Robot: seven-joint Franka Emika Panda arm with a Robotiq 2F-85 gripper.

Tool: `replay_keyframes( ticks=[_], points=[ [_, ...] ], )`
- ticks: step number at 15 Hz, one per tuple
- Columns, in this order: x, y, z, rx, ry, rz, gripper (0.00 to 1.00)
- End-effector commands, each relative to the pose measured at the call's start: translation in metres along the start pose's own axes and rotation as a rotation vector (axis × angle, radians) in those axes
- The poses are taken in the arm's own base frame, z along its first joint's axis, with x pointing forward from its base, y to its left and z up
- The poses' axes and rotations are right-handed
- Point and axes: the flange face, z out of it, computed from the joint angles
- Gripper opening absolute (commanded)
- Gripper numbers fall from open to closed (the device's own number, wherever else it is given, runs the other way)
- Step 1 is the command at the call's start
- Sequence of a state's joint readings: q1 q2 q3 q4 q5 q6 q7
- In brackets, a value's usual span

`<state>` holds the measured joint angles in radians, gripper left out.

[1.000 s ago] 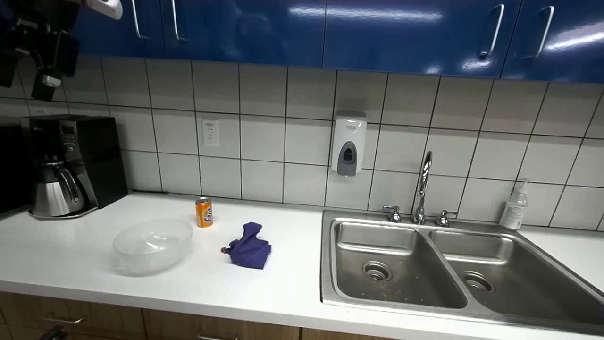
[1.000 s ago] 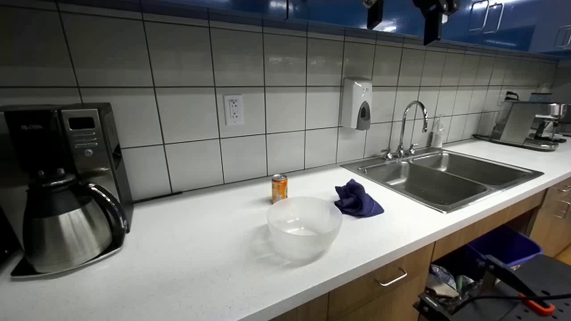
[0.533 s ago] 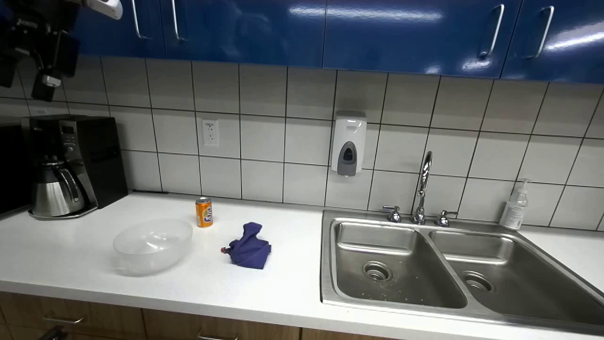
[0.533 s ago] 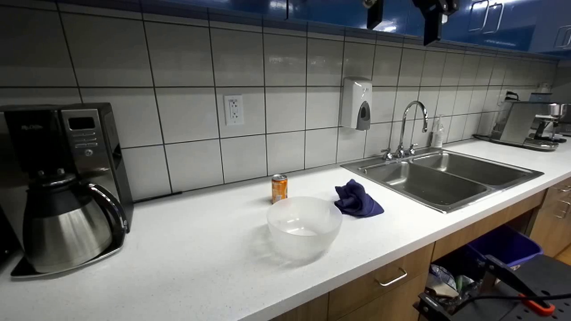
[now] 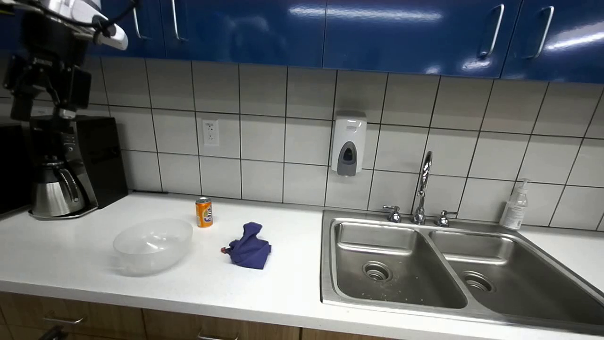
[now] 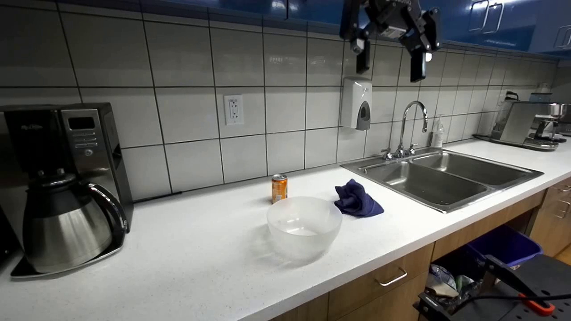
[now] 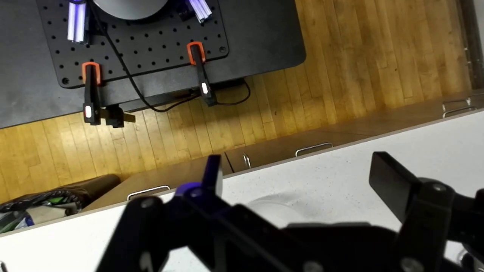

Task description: Put the can in the bowl

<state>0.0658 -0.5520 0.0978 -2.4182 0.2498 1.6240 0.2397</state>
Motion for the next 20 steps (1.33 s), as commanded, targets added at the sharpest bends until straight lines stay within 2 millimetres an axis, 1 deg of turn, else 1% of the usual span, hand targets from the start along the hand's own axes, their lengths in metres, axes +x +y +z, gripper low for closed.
replay_keyframes(
  ticks=[1, 3, 5, 11, 17, 20],
  points=[
    [0.021, -0.002, 0.03, -0.07, 0.038, 0.04, 1.0],
    [0.036, 0.0, 0.044, -0.097, 0.061, 0.059, 1.0],
    [0.049, 0.002, 0.054, -0.121, 0.082, 0.077, 1.0],
    [0.094, 0.013, 0.073, -0.157, 0.158, 0.143, 1.0],
    [0.143, 0.034, 0.098, -0.189, 0.237, 0.193, 1.0],
    [0.166, 0.041, 0.109, -0.202, 0.254, 0.21, 1.0]
  ],
)
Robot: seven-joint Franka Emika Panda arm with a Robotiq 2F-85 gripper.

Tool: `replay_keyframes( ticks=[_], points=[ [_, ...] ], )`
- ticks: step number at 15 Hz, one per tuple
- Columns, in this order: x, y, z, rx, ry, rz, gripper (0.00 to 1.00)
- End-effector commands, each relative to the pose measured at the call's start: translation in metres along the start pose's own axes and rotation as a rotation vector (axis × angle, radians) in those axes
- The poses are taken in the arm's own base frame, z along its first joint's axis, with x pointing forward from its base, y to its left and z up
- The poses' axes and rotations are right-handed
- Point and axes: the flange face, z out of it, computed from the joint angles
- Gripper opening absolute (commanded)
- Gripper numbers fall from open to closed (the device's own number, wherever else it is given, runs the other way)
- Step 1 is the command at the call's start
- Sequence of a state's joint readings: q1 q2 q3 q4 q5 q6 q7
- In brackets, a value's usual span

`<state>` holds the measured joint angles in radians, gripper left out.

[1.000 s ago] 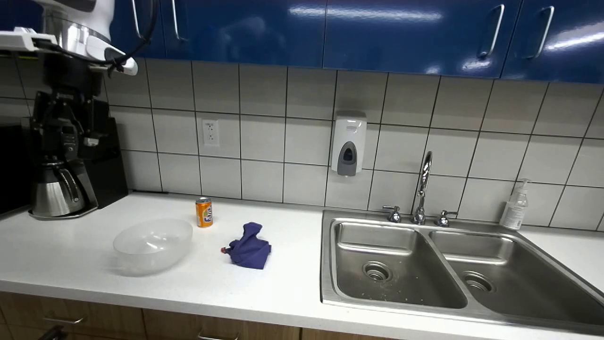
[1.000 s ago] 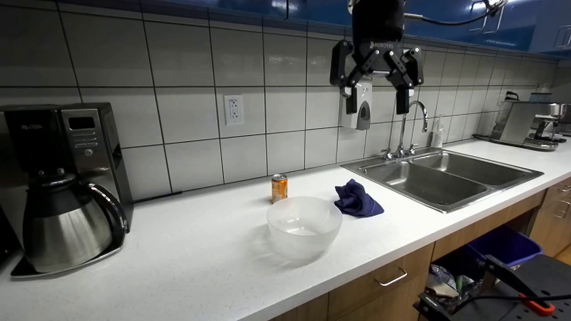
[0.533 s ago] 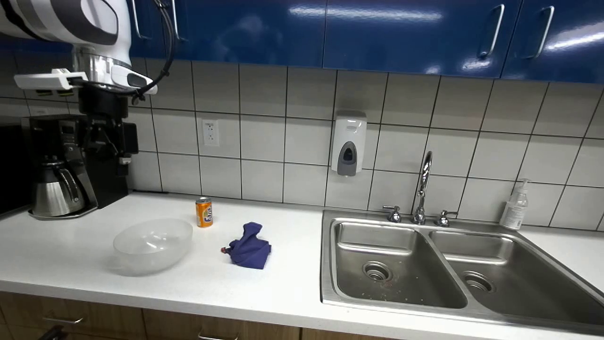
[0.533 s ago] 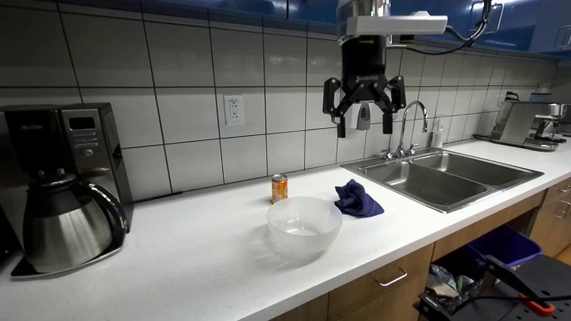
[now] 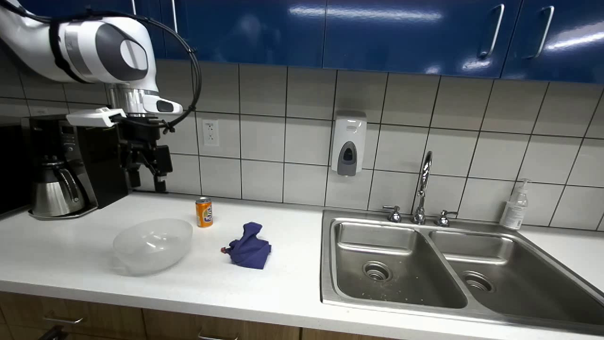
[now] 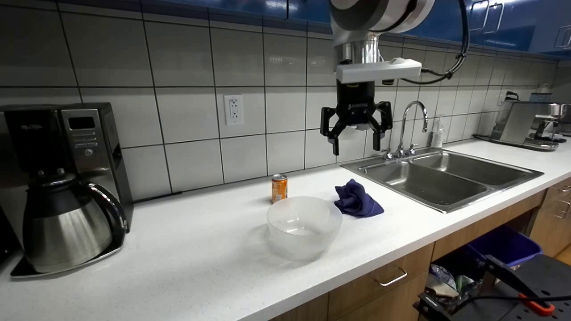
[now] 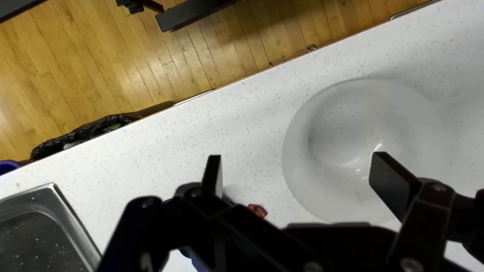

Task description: Put the can in the bowl

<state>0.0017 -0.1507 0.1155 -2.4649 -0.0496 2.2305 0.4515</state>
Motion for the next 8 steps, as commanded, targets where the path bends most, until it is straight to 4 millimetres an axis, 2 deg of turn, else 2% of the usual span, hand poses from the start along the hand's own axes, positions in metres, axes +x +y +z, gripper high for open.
replay_keyframes(
  ticks=[1, 8],
  points=[
    [0.031, -0.002, 0.016, -0.025, 0.021, 0.039, 1.0],
    [0.084, -0.012, 0.05, -0.031, -0.007, 0.092, 1.0]
  ],
)
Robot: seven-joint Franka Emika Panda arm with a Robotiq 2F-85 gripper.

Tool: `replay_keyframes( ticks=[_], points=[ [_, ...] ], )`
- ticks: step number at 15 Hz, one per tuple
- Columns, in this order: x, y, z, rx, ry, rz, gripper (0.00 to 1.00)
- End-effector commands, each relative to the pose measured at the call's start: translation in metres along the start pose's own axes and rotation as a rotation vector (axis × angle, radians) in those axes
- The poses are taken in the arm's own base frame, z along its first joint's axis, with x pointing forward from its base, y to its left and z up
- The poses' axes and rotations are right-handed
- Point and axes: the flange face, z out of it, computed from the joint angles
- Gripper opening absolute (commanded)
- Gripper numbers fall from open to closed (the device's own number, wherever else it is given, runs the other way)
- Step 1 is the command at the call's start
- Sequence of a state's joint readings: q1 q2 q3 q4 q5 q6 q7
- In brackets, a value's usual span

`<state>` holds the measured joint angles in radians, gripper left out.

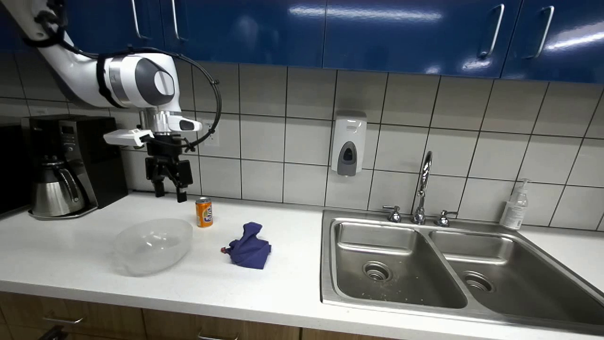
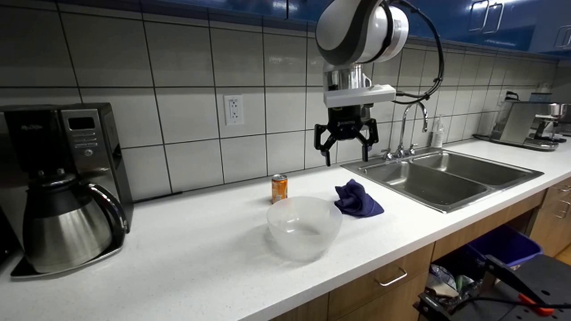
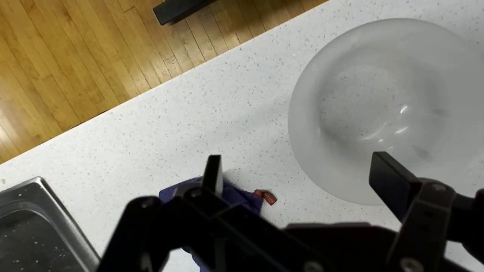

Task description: Put the can in the bowl

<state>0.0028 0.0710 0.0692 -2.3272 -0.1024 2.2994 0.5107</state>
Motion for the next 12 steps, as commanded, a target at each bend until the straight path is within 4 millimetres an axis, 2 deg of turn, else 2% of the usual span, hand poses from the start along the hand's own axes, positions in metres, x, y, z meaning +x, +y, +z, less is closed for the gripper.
replay_keyframes(
  ticks=[1, 8, 12],
  points=[
    [0.033, -0.013, 0.014, -0.015, -0.002, 0.033, 1.0],
    [0.077, -0.036, 0.052, -0.009, -0.011, 0.027, 1.0],
    [0.109, -0.05, 0.064, 0.006, 0.013, 0.034, 1.0]
  ],
)
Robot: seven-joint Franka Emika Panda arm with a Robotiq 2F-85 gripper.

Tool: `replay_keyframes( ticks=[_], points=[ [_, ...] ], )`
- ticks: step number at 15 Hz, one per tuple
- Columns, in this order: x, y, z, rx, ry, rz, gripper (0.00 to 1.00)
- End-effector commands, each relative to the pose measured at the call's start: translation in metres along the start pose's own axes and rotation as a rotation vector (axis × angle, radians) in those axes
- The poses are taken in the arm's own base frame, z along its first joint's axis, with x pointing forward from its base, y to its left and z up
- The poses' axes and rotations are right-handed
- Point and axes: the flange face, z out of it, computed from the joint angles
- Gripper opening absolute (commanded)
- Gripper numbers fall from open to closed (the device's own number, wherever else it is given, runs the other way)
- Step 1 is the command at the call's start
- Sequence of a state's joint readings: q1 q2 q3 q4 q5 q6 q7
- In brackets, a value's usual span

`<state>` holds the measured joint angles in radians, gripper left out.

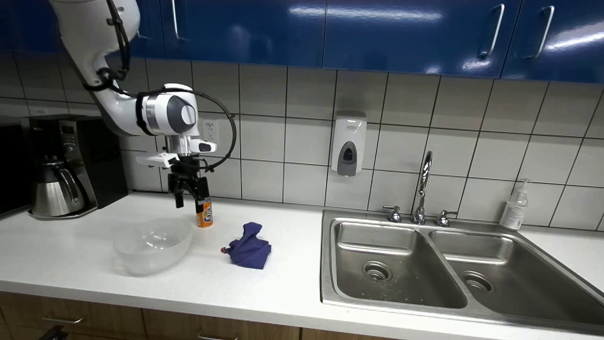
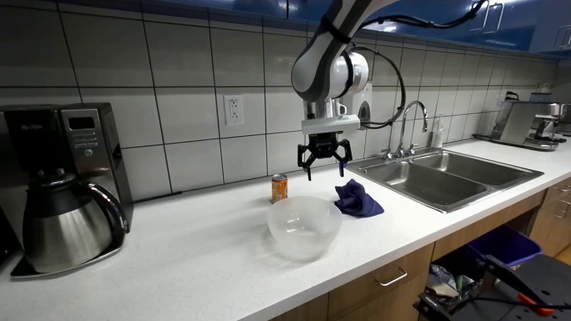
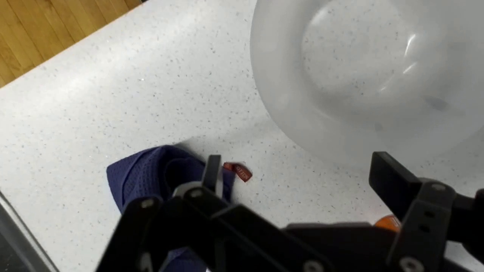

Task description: Put the can in the bowl

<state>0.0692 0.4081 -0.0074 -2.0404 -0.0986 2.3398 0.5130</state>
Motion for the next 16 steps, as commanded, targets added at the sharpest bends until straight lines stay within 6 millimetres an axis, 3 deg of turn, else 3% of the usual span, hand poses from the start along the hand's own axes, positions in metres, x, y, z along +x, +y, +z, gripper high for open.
replay_keyframes(
  ticks=[1, 8, 16],
  points=[
    [0.035, -0.017, 0.004, 0.015, 0.029, 0.026, 1.0],
    [0.084, -0.046, 0.012, 0.074, 0.063, 0.055, 1.0],
    [0.114, -0.084, 0.009, 0.141, 0.104, 0.074, 1.0]
  ],
)
